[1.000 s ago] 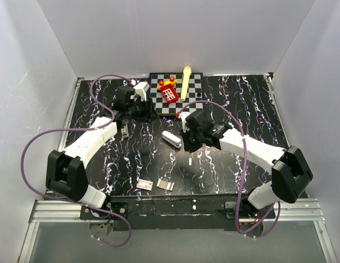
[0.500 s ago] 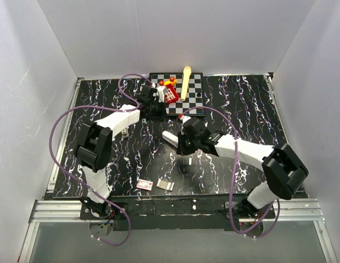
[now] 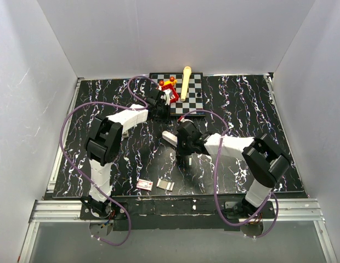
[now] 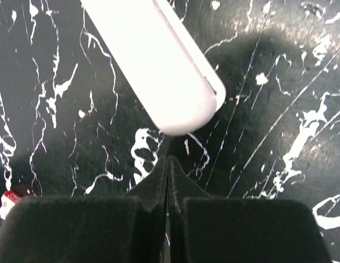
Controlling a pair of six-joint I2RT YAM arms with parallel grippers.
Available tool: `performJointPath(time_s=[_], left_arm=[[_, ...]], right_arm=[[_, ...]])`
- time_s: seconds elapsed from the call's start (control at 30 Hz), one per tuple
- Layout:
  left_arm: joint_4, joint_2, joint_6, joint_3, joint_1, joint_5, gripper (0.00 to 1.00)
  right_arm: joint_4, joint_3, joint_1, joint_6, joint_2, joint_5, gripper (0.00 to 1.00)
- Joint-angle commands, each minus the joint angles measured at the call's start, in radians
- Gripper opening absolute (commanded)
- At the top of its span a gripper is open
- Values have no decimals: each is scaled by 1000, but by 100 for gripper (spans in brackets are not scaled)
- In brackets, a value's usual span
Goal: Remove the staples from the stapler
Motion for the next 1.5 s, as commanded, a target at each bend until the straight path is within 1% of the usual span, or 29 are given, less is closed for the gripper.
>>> performJointPath(time_s=[0.0,0.3,0.53,0.7,1.0,1.1,1.2,1.33,1.4,1.43,1.47], left_arm=[[-1,-14,25,-11,-7,-61,0],[-22,-38,39,-77,-9,-90,0],[-25,-60,33,-131,-29,-104,0],[-42,-104,27,-169,-50,-114,0],[-56,-198,16,-260,-87,-136,0],[-71,-210,15,-257,-87,-153,0],[-106,-229,12,-238,-87,-203,0],[-149,-275,-4,-230,-87,-292,14],[-168,-304,-11,-226,-87,-315,26],[-178,-321,-16,-223,-87,-321,31],[-186,-336,-16,-223,-87,-318,34]], right_arm=[[10,76,3,49,37,73,1],[-36,133,-1,63,71,206,1],[-63,167,-17,49,88,258,1],[-64,179,-32,20,94,295,1],[-81,223,-57,-26,111,304,1],[-98,226,-57,-39,97,307,1],[-118,210,-57,-52,59,327,1],[-145,176,-55,-77,-12,369,1],[-162,159,-57,-85,-47,392,1],[-167,150,-57,-88,-67,401,6],[-173,142,-55,-94,-82,407,15]])
